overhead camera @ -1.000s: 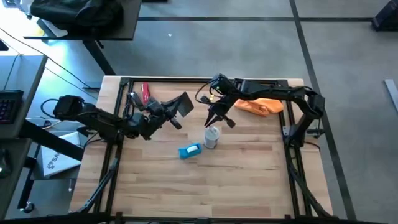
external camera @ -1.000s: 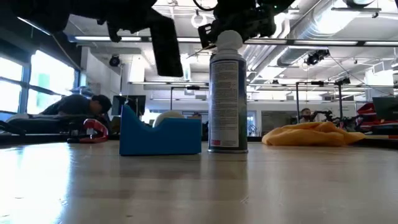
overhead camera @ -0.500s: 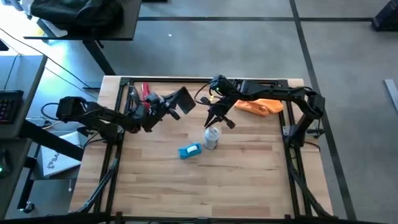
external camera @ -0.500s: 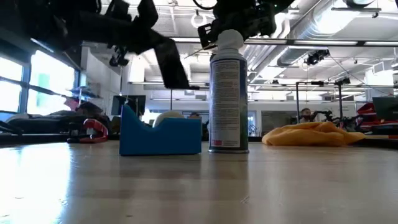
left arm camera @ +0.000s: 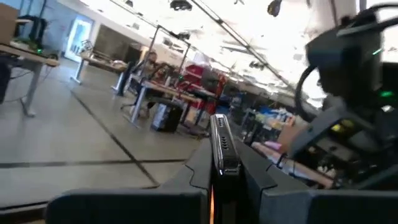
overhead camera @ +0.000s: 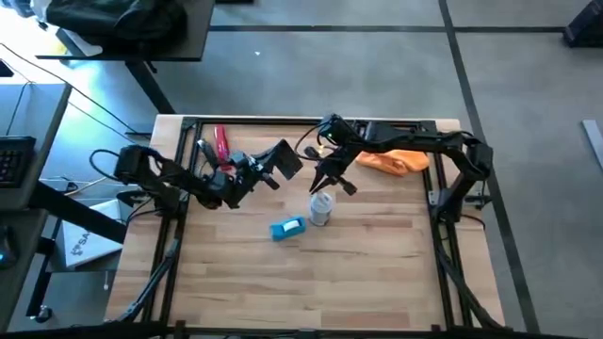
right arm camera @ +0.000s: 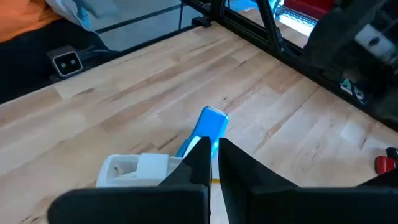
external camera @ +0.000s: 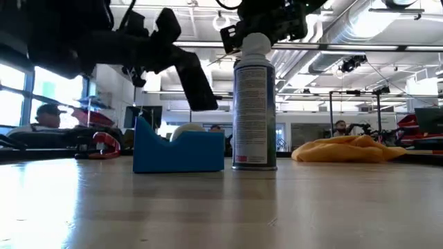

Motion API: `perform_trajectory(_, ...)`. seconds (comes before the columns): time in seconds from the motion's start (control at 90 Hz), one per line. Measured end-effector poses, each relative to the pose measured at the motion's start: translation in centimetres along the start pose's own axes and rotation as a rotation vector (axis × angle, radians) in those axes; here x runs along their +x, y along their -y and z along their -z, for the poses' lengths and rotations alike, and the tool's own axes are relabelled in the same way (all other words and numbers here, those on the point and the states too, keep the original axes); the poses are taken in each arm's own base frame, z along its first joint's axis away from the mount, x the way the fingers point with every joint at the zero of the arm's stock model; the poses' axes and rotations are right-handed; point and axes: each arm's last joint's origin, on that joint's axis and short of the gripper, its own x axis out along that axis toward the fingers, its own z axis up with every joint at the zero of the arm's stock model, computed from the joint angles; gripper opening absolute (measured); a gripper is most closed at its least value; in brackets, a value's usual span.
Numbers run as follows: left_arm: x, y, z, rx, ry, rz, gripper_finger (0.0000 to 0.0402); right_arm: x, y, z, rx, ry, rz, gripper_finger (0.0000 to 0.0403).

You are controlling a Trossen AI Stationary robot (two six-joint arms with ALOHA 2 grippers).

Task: Apply microfiber cloth
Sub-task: Spray the back of the black cellphone using the white spray bottle, then spray the front of the black cellphone using the white spray bottle

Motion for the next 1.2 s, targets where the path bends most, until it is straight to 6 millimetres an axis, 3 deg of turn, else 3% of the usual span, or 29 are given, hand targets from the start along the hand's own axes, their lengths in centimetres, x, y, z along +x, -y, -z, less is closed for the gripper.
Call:
perform_trajectory(0.233,0.3,0.7,-0.4,0.024,0.015,0.025,0.0012,0.0,-0.1,0.1,0.007,-0.005,-0.004,0.0000)
perform_trajectory(0.522,-1.0,2.0,-6.1,0.101,0.156,0.070,0.0012,0.0,0.0,0.1,0.012,-0.009,-0.002,0.0000)
perform_trajectory(0.611,-1.7,2.6,-6.9,0.144,0.124,0.099,0.0012,0.0,0.0,0.1,0.023,-0.009,-0.001,0.0000)
perform_trajectory(0.844,-2.7,3.0,-3.7,0.213,-0.143,0.142,0.0012,0.0,0.0,0.1,0.034,-0.008,0.000,0.0000)
perform_trajectory(1.044,-2.0,2.0,-0.3,0.354,-0.216,0.043,0.0012,0.0,0.2,-0.4,0.034,0.005,0.003,0.0000)
perform_trajectory(1.2,-1.4,1.2,1.5,0.567,-0.247,0.022,0.0012,-0.3,0.4,-1.0,0.029,0.007,0.017,0.0000)
